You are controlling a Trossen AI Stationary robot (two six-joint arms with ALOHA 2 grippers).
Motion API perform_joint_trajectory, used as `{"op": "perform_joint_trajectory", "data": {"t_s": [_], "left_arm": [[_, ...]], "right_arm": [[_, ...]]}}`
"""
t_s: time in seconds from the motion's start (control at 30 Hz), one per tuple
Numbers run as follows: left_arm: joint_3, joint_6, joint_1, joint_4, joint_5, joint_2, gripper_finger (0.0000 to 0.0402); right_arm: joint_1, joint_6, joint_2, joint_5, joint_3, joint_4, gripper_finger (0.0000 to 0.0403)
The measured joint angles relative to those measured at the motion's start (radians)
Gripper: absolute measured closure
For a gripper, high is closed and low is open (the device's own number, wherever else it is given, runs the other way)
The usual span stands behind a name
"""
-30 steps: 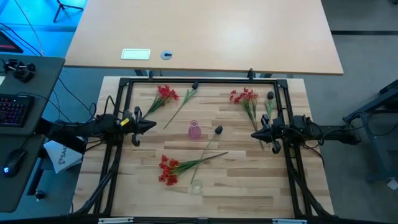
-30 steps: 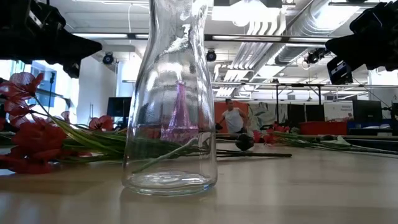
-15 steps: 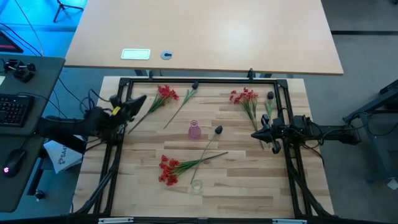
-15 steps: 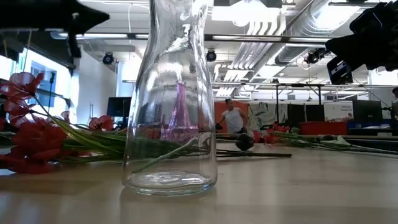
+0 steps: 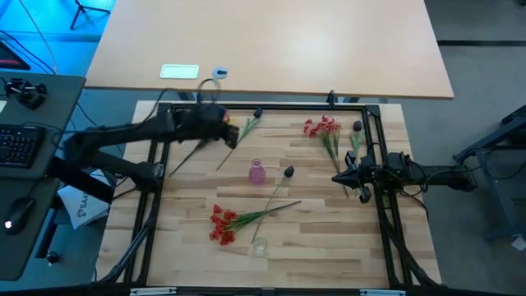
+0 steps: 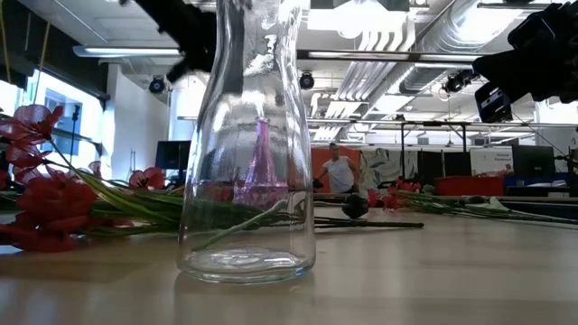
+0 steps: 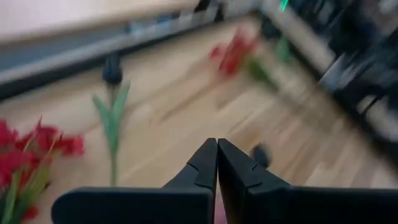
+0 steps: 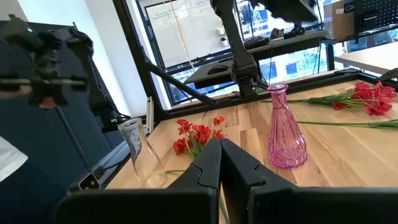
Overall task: Sort flowers into vase by color
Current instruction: Put the top left black flower into the transparent vase
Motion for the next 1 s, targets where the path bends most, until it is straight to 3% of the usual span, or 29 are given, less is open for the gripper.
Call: {"op": "perform_joint_trajectory", "data": {"t_s": [0.13, 0.37, 0.63, 0.87, 1.0], "left_arm": [[0.029, 0.077, 0.115, -0.009, 0.16, 0.163, 0.0385], [0.03, 0.239, 0.19, 0.027, 0.113, 0.357, 0.031], [0.03, 0.34, 0.209, 0.06, 0.156, 0.508, 0.0218], [0.092, 0.358, 0.21, 0.093, 0.129, 0.586, 0.02], [0.156, 0.383, 0.209, 0.033, 0.12, 0.637, 0.0204]], "right_arm": [[0.0, 0.0, 0.0, 0.0, 0.0, 0.0, 0.0402], [0.0, 0.0, 0.0, 0.0, 0.0, 0.0, 0.0402], [0.0, 0.0, 0.0, 0.0, 0.0, 0.0, 0.0402], [0.0, 0.0, 0.0, 0.0, 0.0, 0.0, 0.0402], [0.0, 0.0, 0.0, 0.0, 0.0, 0.0, 0.0402]]}}
